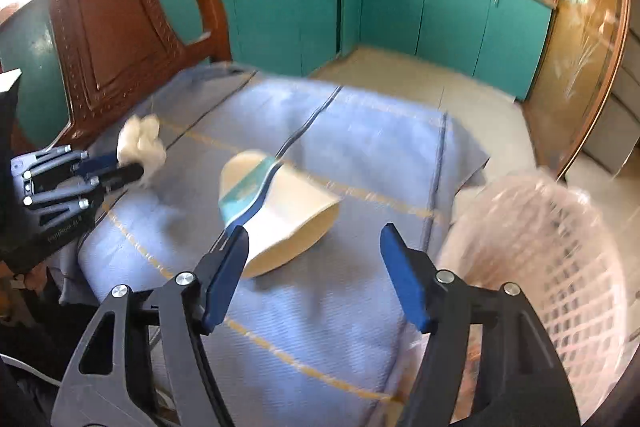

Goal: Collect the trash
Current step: 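Close the right gripper on the white-and-blue paper cup while the left holds the tissue, then hold the tissue in the left gripper and the cup in the right gripper above the seat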

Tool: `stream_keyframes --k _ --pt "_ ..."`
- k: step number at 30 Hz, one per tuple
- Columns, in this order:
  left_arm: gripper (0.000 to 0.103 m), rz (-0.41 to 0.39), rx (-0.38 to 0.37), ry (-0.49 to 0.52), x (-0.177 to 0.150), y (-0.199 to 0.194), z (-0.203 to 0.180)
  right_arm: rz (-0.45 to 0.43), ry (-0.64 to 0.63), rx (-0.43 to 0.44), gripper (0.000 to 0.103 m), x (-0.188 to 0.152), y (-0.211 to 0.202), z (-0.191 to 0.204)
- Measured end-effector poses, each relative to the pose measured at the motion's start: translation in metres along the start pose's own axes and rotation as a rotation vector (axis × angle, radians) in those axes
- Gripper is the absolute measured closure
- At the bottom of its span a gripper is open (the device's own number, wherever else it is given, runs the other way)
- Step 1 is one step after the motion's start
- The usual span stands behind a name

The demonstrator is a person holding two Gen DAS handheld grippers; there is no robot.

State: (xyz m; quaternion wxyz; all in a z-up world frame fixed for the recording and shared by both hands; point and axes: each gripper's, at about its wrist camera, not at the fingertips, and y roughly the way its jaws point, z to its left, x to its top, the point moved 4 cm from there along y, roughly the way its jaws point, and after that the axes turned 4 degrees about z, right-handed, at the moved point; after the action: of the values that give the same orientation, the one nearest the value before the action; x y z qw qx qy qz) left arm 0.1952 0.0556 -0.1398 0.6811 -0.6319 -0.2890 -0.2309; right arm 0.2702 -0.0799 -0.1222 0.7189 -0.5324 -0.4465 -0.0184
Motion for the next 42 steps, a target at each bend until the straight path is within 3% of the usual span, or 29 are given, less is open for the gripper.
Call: stream_keyframes --k 4,7,11,17,22,29,42 --pt "0.08 0.018 0.008 -0.018 -0.001 0.009 0.003 0.02 -0.061 0.019 0.026 0.023 0.021 0.006" --pt "0.08 0.026 0.025 -0.037 0.0 0.01 0.012 0.019 -0.169 0.052 0.025 0.038 0.04 0.032" --pt "0.079 0.042 0.041 -0.065 -0.005 0.008 0.024 0.057 -0.282 0.057 0.025 0.037 0.065 0.057" --pt "0.079 0.046 0.052 -0.058 -0.006 0.012 0.025 0.147 -0.364 -0.038 0.025 0.019 0.091 0.066" --pt "0.079 0.049 0.038 -0.044 -0.006 0.015 0.018 0.159 -0.365 -0.057 0.025 0.013 0.099 0.067" --pt "0.078 0.059 0.029 -0.039 -0.006 0.019 0.018 0.155 -0.242 0.005 0.027 0.018 0.096 0.06" --pt "0.078 0.073 0.034 -0.04 -0.003 0.026 0.018 0.096 -0.175 -0.129 0.027 0.004 0.058 0.041"
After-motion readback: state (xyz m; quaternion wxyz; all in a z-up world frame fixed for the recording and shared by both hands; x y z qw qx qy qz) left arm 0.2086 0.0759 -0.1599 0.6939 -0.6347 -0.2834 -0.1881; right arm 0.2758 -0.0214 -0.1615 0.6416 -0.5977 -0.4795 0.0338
